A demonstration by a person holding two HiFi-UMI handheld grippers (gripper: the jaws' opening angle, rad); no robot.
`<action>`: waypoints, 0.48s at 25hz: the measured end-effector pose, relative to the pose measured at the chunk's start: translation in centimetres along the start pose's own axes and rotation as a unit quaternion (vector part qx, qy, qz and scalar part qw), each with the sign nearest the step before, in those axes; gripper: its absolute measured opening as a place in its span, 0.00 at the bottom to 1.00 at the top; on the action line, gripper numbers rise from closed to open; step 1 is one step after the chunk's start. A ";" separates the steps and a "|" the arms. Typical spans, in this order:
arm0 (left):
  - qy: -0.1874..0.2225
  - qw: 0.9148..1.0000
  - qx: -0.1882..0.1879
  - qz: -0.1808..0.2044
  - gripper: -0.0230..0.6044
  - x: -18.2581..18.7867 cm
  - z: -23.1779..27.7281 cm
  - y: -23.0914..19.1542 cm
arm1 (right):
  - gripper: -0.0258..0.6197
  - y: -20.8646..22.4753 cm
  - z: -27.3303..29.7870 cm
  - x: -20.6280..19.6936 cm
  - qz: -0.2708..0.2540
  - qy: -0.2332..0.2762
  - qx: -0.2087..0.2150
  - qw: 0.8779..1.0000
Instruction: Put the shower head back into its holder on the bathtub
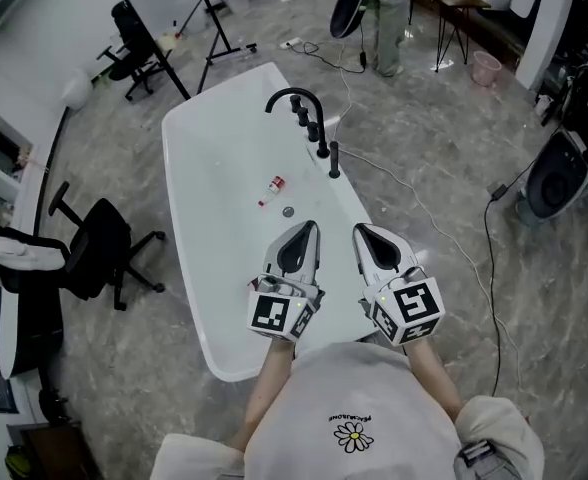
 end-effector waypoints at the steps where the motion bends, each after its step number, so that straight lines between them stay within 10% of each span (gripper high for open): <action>1: -0.002 1.000 0.010 0.004 0.04 0.1 -0.3 0.1 | 0.05 -0.2 -0.1 0.3 -0.007 0.000 0.005 1.000; 12: -0.014 0.998 0.051 0.021 0.04 0.5 -2.4 1.0 | 0.05 -1.2 -1.4 0.7 -0.019 -0.010 0.025 0.999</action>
Point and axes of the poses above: the fingertips, and each gripper's own axes: z forward along the fingers, y to its right, x out of its top, the point moved 5 cm from there along -z, backward along the fingers, and after that the axes turned 13 degrees about y, right-handed, at the moved point
